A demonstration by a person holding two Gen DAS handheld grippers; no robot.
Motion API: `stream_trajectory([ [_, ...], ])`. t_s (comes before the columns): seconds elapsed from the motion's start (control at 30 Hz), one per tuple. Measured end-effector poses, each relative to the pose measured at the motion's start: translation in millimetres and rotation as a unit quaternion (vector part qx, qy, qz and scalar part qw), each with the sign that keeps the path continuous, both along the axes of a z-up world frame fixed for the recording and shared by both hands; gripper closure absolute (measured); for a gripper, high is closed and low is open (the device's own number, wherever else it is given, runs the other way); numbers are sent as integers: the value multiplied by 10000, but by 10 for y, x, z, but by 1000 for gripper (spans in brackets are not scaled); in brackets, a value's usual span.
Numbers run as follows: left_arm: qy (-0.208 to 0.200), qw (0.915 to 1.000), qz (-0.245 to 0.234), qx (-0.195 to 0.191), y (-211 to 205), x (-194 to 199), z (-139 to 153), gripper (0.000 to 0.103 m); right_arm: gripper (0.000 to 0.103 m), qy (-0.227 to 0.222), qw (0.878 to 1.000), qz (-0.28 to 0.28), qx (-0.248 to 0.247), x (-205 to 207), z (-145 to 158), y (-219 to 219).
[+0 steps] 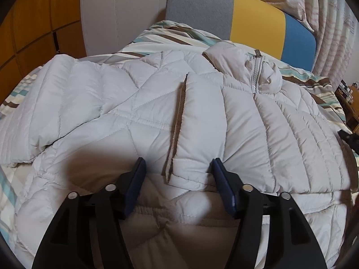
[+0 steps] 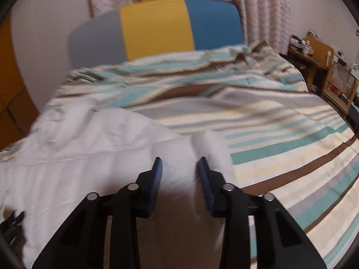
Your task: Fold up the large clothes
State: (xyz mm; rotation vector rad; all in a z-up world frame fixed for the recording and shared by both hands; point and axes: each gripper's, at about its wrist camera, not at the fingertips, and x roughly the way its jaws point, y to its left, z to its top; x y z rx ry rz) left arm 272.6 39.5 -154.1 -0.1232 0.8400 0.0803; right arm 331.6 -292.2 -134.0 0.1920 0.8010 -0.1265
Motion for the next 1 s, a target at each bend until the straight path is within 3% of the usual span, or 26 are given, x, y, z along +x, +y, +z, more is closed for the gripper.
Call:
stream_trajectory([
  [0.13,91,9997,-82,205,-76,66,-43,35,74,190,9990,9,407,42,-303,-128],
  [0.37,104,9997,-77,195,-77,97,-60,34,71,182,9993,34,328,43,-298,-121],
  [0.43,109,9997,-70,206,-85,106,-63,33,57,43,9987,43,502,-36,-208,-163],
  [0.5,112,9997,-60,218,-87,110,-66,33,50,-151,9981,-21,604,-167,-110,-180],
  [0.63,111,9997,-49,233,-83,111,-65,31,50,-247,9981,-161,533,-583,58,-134],
  [0.73,106,9997,-37,219,-74,99,-61,31,46,-74,9988,-465,140,-791,66,-101],
  [1.0,127,9997,-59,185,-51,97,-69,28,29,485,9976,-476,-143,-685,-249,-61],
])
